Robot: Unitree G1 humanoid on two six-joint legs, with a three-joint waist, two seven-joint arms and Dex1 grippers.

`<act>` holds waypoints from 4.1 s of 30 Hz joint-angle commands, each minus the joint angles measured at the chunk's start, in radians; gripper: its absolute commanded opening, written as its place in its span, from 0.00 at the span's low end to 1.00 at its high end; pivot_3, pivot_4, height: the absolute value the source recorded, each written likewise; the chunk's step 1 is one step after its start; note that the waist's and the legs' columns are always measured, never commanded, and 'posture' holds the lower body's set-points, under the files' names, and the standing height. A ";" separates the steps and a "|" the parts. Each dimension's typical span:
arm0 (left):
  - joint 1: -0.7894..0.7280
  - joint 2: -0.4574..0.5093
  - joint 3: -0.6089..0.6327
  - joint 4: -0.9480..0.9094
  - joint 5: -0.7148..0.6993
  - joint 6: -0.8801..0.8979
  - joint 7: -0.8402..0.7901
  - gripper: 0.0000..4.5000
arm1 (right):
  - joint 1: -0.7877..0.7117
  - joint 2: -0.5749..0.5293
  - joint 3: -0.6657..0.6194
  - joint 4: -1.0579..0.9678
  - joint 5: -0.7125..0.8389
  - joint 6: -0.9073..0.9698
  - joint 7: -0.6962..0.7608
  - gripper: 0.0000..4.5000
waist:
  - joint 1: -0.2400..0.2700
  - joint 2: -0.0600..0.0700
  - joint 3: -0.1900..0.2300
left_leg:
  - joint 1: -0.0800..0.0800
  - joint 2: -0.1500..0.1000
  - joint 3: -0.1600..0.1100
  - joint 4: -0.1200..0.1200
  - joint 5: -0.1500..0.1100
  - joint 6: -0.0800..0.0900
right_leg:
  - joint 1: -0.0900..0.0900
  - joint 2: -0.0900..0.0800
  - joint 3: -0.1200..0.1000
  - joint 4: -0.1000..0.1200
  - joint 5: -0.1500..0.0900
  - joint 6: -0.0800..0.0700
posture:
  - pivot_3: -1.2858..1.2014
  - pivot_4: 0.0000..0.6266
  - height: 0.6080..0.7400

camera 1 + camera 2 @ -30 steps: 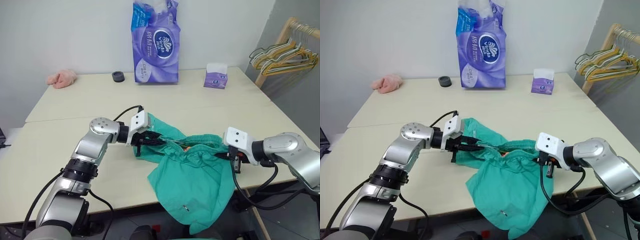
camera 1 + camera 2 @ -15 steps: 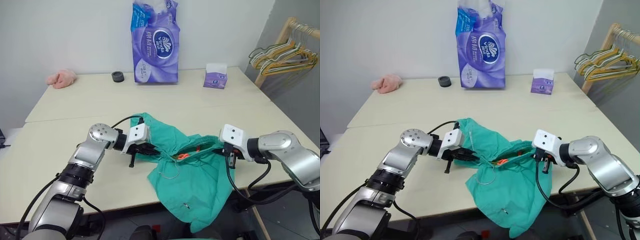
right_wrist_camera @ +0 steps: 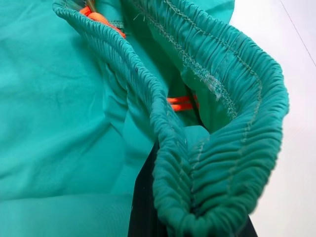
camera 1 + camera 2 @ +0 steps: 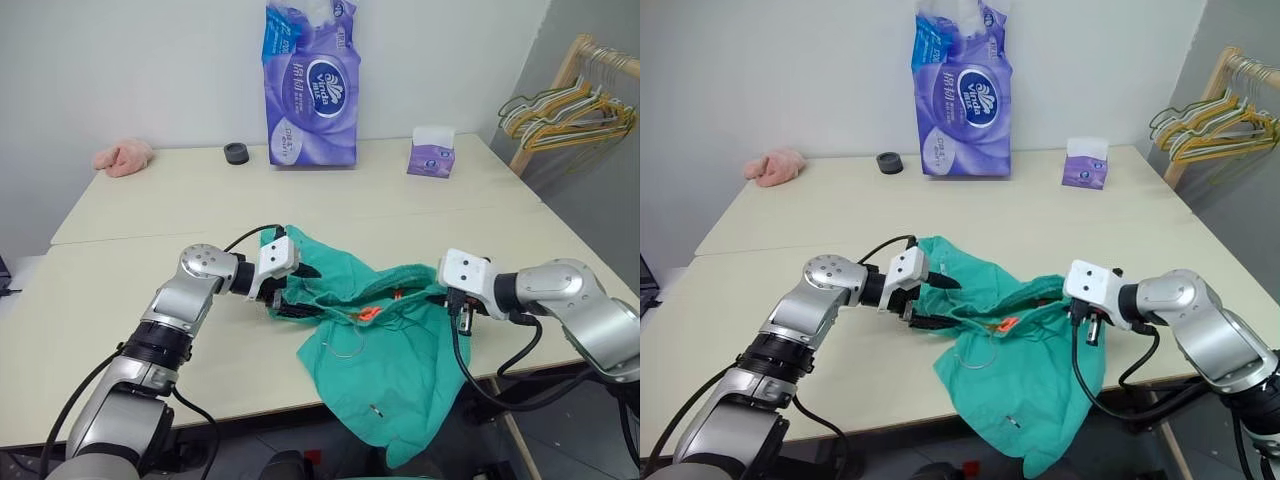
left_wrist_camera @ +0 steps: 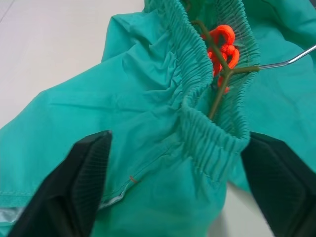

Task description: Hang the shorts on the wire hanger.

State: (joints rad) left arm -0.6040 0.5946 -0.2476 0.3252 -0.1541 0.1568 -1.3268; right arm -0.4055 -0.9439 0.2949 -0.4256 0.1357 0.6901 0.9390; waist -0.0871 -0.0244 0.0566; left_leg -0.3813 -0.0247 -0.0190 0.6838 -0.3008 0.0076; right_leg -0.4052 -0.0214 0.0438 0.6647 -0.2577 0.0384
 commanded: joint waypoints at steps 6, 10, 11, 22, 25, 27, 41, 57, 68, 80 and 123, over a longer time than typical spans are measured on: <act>0.013 0.087 0.029 -0.076 -0.018 -0.129 -0.093 1.00 | 0.006 0.005 -0.016 -0.011 -0.026 -0.014 0.000 0.00 | -0.001 0.000 0.000 | 0.000 0.000 0.000 0.000 0.000 0.000 | 0.000 0.000 0.000 0.000 0.000 0.000 | 0.46 0.06 1.00; 0.030 0.095 0.004 -0.062 0.031 -0.227 -0.090 1.00 | 0.007 0.008 -0.017 -0.011 -0.025 -0.010 0.004 0.00 | 0.000 0.000 0.000 | 0.000 0.000 0.000 0.000 0.000 0.000 | 0.000 0.000 0.000 0.000 0.000 0.000 | 0.46 0.06 1.00; 0.028 0.084 0.002 -0.048 0.042 -0.247 -0.075 1.00 | 0.008 0.009 -0.017 -0.012 -0.025 -0.009 0.004 0.00 | 0.001 0.000 0.000 | 0.000 0.000 0.000 0.000 0.000 0.000 | 0.000 0.000 0.000 0.000 0.000 0.000 | 0.46 0.06 1.00; 0.037 0.007 -0.049 0.081 0.184 -0.454 0.061 1.00 | 0.013 0.012 -0.021 -0.027 -0.020 0.006 0.003 0.00 | 0.000 0.000 0.000 | 0.000 0.000 0.000 0.000 0.000 0.000 | 0.000 0.000 0.000 0.000 0.000 0.000 | 0.45 0.06 1.00; 0.023 -0.003 -0.066 0.147 0.251 -0.526 0.132 1.00 | 0.011 0.012 -0.023 -0.028 -0.019 0.009 0.003 0.00 | -0.001 0.001 0.000 | 0.000 0.000 0.000 0.000 0.000 0.000 | 0.000 0.000 0.000 0.000 0.000 0.000 | 0.45 0.06 1.00; 0.005 -0.014 -0.074 0.193 0.287 -0.566 0.179 1.00 | 0.011 0.013 -0.023 -0.028 -0.019 0.010 0.004 0.00 | 0.000 0.001 0.000 | 0.000 0.000 0.000 0.000 0.000 0.000 | 0.000 0.000 0.000 0.000 0.000 0.000 | 0.45 0.06 1.00; -0.065 -0.080 -0.060 0.325 0.335 -0.599 0.312 0.40 | 0.016 0.006 -0.027 -0.044 -0.015 0.008 0.013 0.00 | 0.000 0.001 0.000 | 0.000 0.000 0.000 0.001 0.000 0.000 | 0.000 -0.001 -0.001 0.000 0.000 0.000 | 0.45 0.07 1.00; -0.086 0.040 0.012 -0.005 -0.041 0.194 -0.144 0.01 | 0.042 -0.077 -0.012 -0.031 -0.125 -0.283 0.097 0.00 | -0.021 0.001 0.000 | 0.000 0.000 -0.001 0.001 0.000 0.000 | 0.000 0.001 -0.001 0.001 0.000 0.000 | 0.45 0.07 1.00; -0.074 0.058 -0.038 0.040 0.073 0.024 -0.118 0.00 | 0.048 -0.079 -0.165 -0.125 0.060 -0.113 0.156 0.38 | -0.020 0.001 0.000 | 0.000 0.000 -0.001 0.001 0.000 0.000 | 0.000 0.001 -0.001 0.000 0.000 0.000 | 0.44 0.07 1.00; -0.103 0.004 -0.055 0.103 0.134 -0.091 -0.061 0.00 | 0.038 -0.062 -0.094 -0.098 0.022 -0.090 0.130 0.99 | -0.021 0.001 0.000 | -0.001 0.000 -0.001 0.001 0.000 0.000 | 0.000 0.000 -0.001 0.000 0.000 0.000 | 0.43 0.06 1.00; -0.107 -0.028 -0.050 0.122 0.145 -0.109 -0.035 0.00 | 0.055 0.034 -0.219 -0.234 0.188 0.383 -0.016 0.47 | -0.026 0.001 -0.001 | -0.001 0.000 -0.002 0.001 0.000 0.000 | 0.000 -0.001 -0.001 0.001 0.000 0.000 | 0.43 0.06 1.00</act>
State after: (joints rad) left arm -0.6834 0.5674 -0.3117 0.4756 -0.0002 0.0554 -1.3650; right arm -0.3377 -0.9187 0.1242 -0.6233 0.3004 1.0552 0.9555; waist -0.1134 -0.0229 0.0558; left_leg -0.3828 -0.0248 -0.0207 0.6850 -0.3010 0.0076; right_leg -0.4055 -0.0220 0.0427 0.6653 -0.2577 0.0382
